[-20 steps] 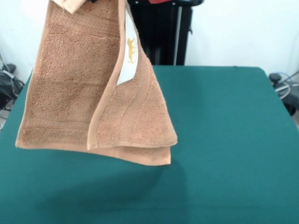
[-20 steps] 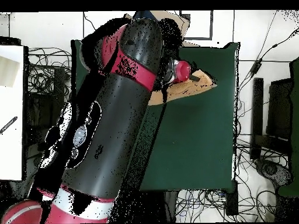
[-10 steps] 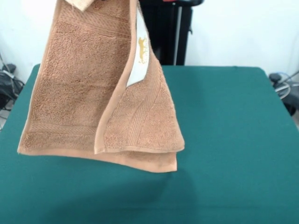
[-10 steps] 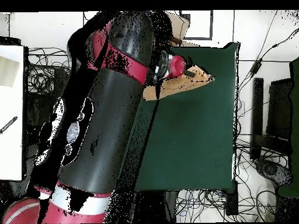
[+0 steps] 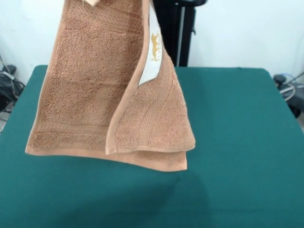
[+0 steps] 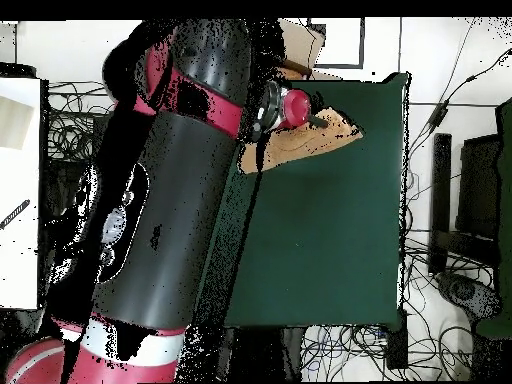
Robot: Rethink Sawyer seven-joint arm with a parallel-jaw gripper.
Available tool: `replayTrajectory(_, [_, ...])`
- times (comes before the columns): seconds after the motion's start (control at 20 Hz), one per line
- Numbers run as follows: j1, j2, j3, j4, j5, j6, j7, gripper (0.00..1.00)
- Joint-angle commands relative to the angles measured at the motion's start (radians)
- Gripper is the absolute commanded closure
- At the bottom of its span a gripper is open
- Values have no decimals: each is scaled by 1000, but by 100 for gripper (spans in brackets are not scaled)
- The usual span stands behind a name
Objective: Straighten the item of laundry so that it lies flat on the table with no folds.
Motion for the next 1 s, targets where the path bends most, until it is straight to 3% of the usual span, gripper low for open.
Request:
replayTrajectory(0.05, [14,-9,30,26,36,83,266,100])
replayTrajectory(1.0, [26,31,31,-54,45,135,304,100])
